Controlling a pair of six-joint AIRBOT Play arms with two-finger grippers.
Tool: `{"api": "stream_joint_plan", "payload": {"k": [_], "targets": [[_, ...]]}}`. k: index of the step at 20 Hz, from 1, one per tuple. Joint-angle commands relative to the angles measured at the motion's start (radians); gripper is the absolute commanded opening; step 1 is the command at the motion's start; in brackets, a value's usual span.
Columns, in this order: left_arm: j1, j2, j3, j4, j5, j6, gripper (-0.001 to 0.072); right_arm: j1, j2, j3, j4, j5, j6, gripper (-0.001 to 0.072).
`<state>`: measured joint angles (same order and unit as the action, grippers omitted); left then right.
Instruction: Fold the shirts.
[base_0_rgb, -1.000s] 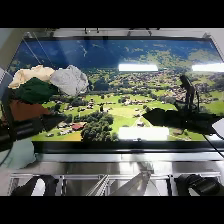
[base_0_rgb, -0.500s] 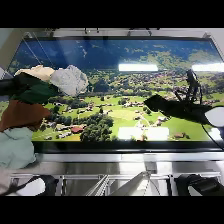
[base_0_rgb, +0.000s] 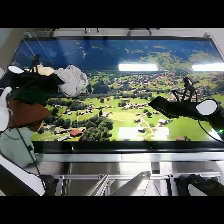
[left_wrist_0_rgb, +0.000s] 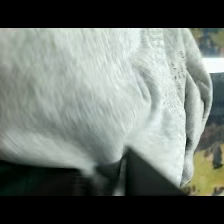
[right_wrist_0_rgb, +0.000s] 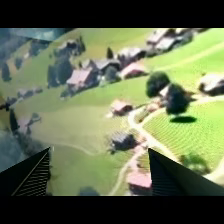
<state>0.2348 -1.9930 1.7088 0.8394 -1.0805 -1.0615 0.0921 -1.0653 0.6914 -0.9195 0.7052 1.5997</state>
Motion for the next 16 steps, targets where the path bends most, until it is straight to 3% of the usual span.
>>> {"api": "stream_joint_plan", "payload": {"k": [1,3,4,8,10,14,15,16], "targets": [[-0.050,-0.068,0.176,0.003,-0.151,-0.075,0.0004,-0.003,-0.008,0.003,0.000,0.014,-0.002,0.0516],[-0.064,-0.038,0.291,-0.117,-0.272,-0.075,0.0003,-0.003,0.005,0.018,0.000,0.060,-0.076,0.0088],[-0.079,-0.008,0.348,-0.212,-0.335,-0.075,0.0003,-0.004,0.016,0.032,-0.001,0.084,-0.117,0.0015],[-0.182,0.196,0.350,-0.656,-0.457,-0.073,0.0006,-0.065,0.077,0.122,-0.003,0.122,-0.188,0.0015],[-0.244,0.301,0.269,-0.663,-0.467,-0.075,0.0005,-0.122,0.113,0.168,-0.003,0.165,-0.210,0.0014],[-0.365,0.424,0.108,-0.490,-0.515,-0.136,0.0006,-0.220,0.188,0.194,-0.004,0.285,-0.225,0.0015],[-0.391,0.443,0.068,-0.460,-0.513,-0.135,0.0058,-0.232,0.199,0.194,-0.004,0.307,-0.225,0.0026],[-0.411,0.455,0.034,-0.433,-0.510,-0.135,0.0343,-0.238,0.203,0.194,-0.004,0.330,-0.225,0.0158]]}}
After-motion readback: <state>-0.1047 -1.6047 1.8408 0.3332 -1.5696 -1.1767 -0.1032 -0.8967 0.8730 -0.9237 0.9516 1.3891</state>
